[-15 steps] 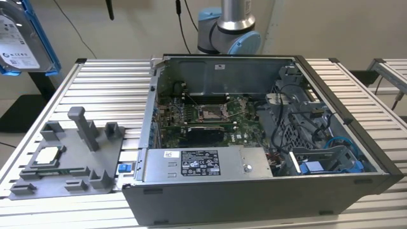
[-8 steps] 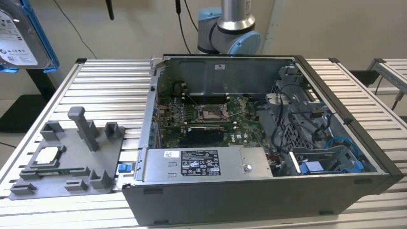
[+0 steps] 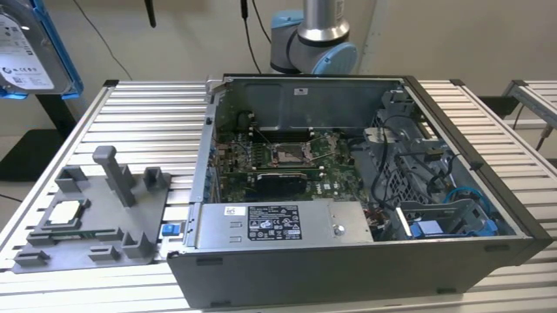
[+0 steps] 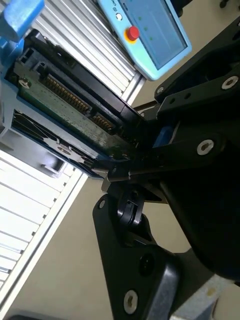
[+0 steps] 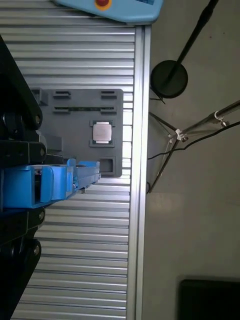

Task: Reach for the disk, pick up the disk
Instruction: 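Pick up the disk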

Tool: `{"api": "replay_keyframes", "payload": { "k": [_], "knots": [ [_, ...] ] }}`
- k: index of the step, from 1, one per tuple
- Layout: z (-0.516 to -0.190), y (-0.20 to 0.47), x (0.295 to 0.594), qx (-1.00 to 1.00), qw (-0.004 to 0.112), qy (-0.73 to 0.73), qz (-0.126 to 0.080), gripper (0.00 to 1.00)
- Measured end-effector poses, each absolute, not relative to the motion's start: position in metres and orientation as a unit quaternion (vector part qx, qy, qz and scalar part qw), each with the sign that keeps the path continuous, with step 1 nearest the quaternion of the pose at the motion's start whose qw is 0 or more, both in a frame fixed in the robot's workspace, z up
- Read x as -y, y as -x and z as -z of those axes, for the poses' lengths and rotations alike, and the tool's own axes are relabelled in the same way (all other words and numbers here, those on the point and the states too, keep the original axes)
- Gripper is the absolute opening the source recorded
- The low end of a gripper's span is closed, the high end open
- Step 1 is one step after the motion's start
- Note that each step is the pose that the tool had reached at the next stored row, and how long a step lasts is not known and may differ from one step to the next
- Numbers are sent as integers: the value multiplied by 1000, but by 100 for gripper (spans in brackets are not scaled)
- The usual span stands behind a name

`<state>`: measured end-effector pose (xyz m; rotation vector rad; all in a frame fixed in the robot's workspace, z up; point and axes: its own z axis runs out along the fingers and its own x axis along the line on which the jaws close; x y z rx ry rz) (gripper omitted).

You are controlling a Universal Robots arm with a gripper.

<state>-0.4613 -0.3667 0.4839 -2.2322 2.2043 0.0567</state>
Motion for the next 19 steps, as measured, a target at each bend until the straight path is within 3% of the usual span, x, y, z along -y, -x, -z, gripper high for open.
{"api": "replay_keyframes", "payload": {
  "k": [19],
  "knots": [
    [-484, 423, 367, -702, 2, 711, -18, 0]
  ]
}}
